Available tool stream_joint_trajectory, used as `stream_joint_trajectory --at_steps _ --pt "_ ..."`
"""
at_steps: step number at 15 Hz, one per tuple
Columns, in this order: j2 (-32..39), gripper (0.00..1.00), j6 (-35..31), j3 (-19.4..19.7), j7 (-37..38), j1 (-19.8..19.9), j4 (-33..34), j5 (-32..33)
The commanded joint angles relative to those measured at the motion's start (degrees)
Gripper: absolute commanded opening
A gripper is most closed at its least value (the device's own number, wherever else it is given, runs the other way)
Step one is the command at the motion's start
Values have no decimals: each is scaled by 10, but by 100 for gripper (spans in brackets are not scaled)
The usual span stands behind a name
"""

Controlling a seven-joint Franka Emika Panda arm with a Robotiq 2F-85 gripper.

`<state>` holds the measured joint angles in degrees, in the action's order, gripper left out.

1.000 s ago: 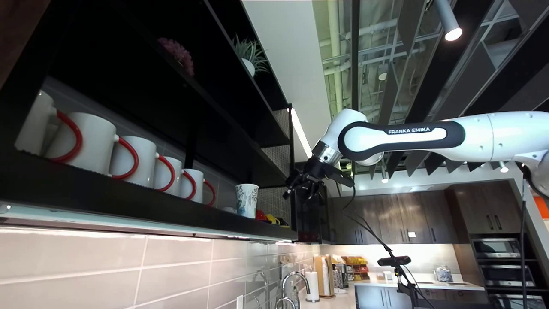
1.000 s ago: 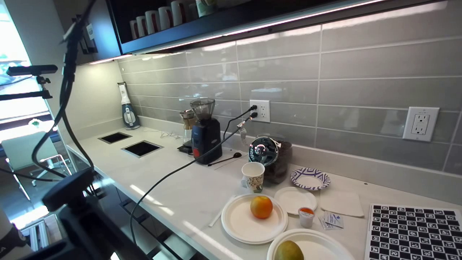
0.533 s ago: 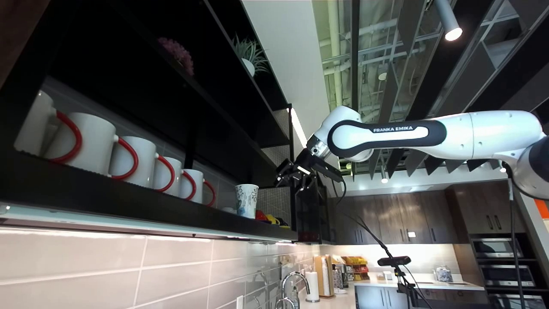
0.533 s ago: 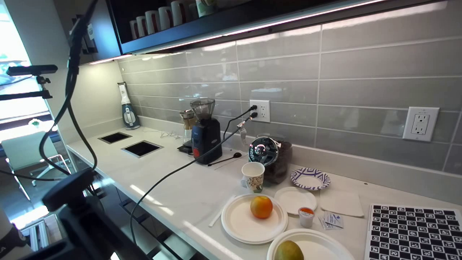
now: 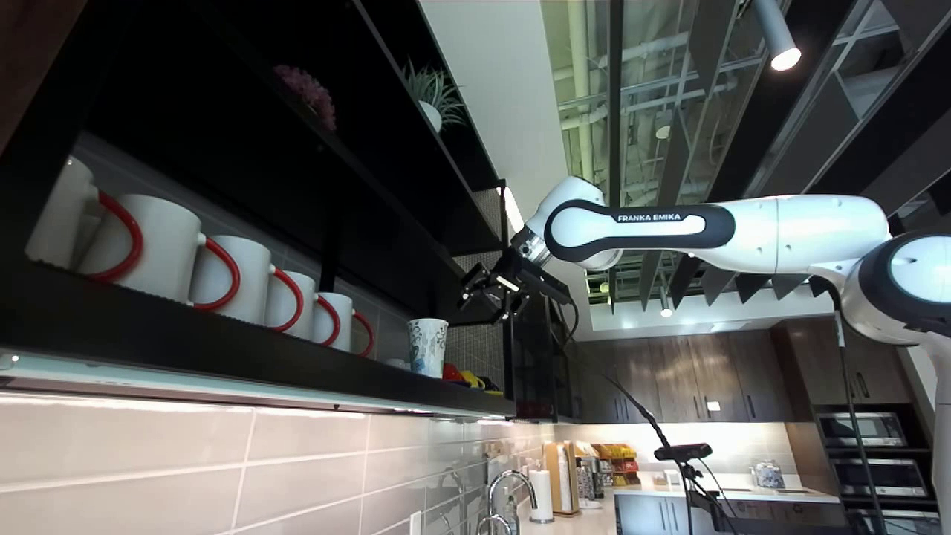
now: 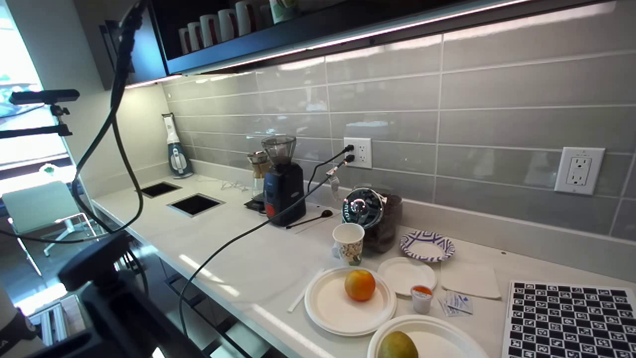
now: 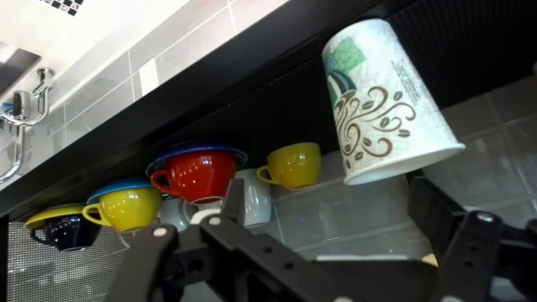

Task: Put the cup on the the counter

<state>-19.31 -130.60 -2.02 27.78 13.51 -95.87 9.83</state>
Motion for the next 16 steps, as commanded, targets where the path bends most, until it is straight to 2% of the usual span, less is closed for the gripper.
stream_joint_trajectory --at_steps 1,9,16 --pt "48 100 26 6 4 -12 67 -4" --pt "108 100 38 18 -2 -32 132 -10" --pt "147 100 91 29 0 -50 184 -12"
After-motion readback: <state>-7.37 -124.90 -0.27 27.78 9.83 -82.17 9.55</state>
